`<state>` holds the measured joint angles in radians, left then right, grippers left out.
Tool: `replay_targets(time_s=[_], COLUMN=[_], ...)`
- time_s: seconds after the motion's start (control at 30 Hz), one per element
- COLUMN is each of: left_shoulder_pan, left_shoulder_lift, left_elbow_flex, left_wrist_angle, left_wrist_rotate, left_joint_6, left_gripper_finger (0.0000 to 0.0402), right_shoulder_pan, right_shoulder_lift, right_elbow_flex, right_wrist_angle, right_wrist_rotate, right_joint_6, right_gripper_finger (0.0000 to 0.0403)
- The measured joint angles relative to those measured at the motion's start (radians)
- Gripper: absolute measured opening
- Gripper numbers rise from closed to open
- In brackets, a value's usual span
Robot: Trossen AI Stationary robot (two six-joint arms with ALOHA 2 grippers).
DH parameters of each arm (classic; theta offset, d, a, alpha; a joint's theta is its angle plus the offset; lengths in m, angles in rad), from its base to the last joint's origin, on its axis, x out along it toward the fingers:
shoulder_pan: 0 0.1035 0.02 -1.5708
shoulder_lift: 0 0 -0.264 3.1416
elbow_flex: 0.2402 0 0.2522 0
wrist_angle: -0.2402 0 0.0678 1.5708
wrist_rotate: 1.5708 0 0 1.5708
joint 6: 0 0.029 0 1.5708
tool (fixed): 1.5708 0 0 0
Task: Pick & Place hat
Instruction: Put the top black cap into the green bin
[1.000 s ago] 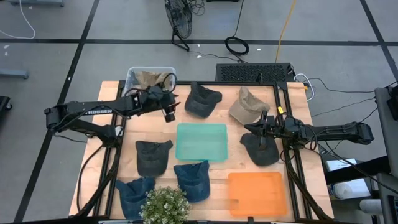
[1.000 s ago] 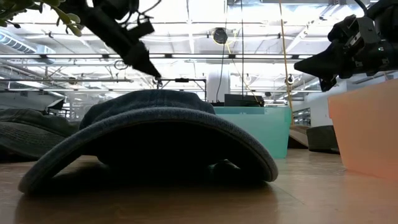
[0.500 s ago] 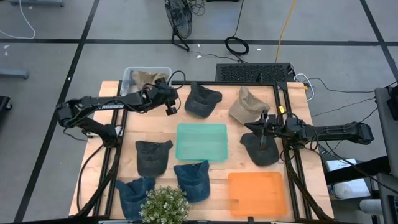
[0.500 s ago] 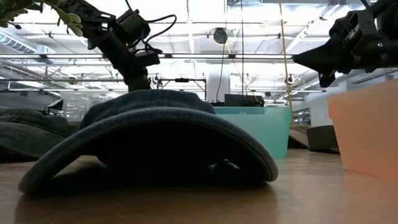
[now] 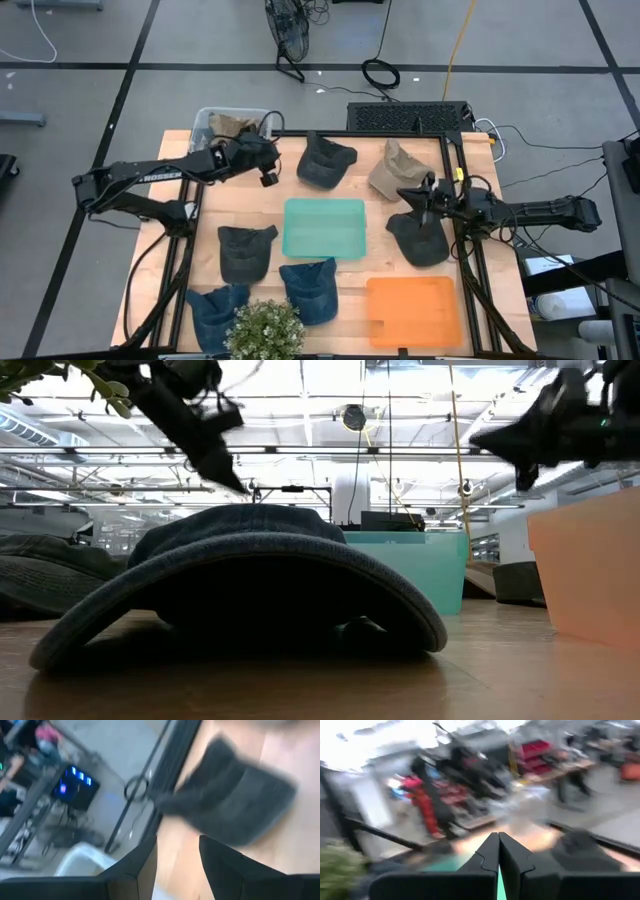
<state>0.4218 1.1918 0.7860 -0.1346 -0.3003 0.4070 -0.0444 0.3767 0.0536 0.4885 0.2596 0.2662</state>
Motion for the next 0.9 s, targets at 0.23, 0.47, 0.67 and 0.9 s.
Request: replay_targets(time_s=[0.23,0.47,0.67,0.9], left_shoulder_pan=[0.000,-0.013,-0.037,-0.004], left_shoulder_lift=[-0.142,-0.159,-0.188,-0.321], left_elbow_flex=[0.000,0.001,0.001,0.001], left_wrist_angle=[0.202,0.334,0.355,0.210], left_wrist_rotate=[0.274,0.605,0.649,0.611], left_joint_6=[-0.114,-0.196,-0.234,-0.207], left_gripper_finger=[0.0159,0.0159,0.0159,0.0159], right_shoulder_pan=[-0.052,-0.156,-0.335,-0.520], right_shoulder_lift=[0.171,0.416,0.579,0.702], right_elbow_flex=[0.241,0.513,0.668,0.677], right_wrist_angle=[-0.322,-0.624,-0.837,-0.931], right_wrist_rotate=[0.139,0.133,-0.003,-0.161], right_joint_6=[-0.046,-0.039,-0.005,-0.007], right_gripper_finger=[0.0046,0.0131,0.0148,0.0148])
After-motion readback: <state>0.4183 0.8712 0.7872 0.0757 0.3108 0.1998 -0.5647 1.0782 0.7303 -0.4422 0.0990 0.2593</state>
